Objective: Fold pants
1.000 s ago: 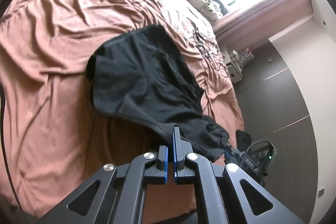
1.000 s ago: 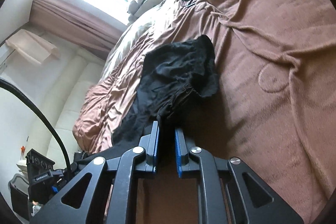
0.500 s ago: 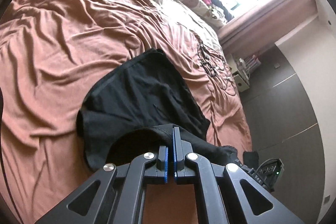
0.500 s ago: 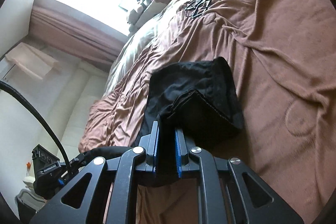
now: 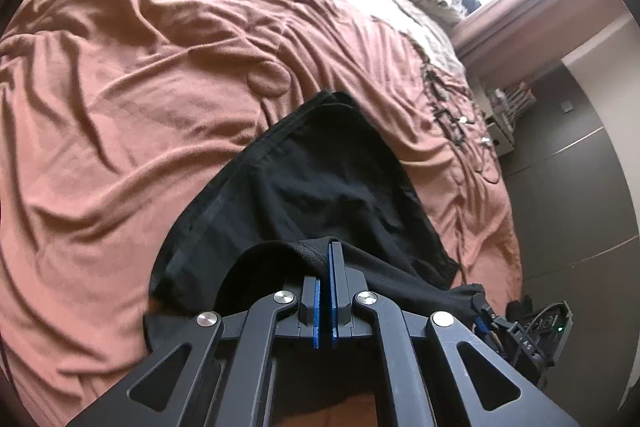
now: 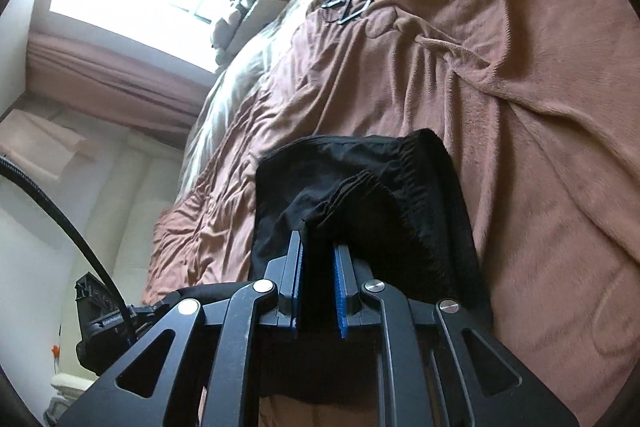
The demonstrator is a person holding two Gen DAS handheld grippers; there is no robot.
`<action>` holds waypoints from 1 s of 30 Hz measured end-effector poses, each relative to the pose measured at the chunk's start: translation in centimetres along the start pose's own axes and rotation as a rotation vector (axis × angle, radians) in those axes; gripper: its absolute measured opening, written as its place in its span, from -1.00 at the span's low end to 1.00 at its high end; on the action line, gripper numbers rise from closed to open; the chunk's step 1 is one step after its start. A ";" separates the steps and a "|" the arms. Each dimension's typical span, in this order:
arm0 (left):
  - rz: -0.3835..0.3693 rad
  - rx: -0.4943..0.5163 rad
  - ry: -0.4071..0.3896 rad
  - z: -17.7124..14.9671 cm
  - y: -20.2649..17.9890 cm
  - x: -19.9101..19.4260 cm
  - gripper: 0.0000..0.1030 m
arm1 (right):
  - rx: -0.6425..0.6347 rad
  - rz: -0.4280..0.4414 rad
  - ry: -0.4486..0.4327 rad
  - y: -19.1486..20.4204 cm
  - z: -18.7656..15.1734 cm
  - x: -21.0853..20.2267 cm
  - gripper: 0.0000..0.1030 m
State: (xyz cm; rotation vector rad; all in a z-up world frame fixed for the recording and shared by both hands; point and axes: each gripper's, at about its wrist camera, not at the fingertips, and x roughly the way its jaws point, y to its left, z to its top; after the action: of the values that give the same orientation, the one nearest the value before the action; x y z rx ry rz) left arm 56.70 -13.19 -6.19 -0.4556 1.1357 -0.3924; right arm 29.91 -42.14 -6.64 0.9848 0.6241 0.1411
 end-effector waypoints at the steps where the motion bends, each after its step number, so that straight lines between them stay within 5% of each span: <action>1: 0.006 0.002 0.004 0.4 0.1 0.5 -0.94 | 0.004 -0.004 0.001 0.0 0.3 0.4 -0.78; 5: 0.028 0.029 0.021 2.2 0.2 2.6 -0.93 | 0.005 -0.017 0.005 0.0 1.0 1.9 -0.77; 7: 0.074 0.065 -0.003 3.4 0.0 3.1 -0.87 | -0.002 -0.027 0.022 0.1 1.4 2.7 -0.56; 8: 0.097 0.088 -0.014 3.8 -0.2 3.2 -0.71 | -0.014 -0.026 0.033 0.3 1.5 2.8 -0.46; 10: 0.115 0.122 -0.021 4.6 -0.3 3.2 -0.32 | -0.054 -0.027 0.037 1.1 1.7 2.7 0.23; 12: 0.150 0.177 -0.054 5.1 -0.6 2.8 0.07 | -0.099 -0.020 0.010 1.9 1.8 1.6 0.42; 16: 0.231 0.292 -0.067 5.6 -1.0 2.7 0.09 | -0.165 -0.022 -0.005 2.9 1.8 0.2 0.42; 21: 0.285 0.455 -0.012 5.3 -1.6 4.6 0.09 | -0.254 -0.123 -0.033 3.7 1.7 -1.1 0.42; 30: 0.308 0.730 0.109 3.2 -2.4 9.1 0.09 | -0.442 -0.297 0.013 4.9 1.0 -0.2 0.42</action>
State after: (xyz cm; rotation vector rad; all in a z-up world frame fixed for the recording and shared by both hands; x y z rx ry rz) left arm 62.93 -19.47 -10.84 0.3800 1.0621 -0.5293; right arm 31.04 -40.22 -2.19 0.4586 0.7069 0.0191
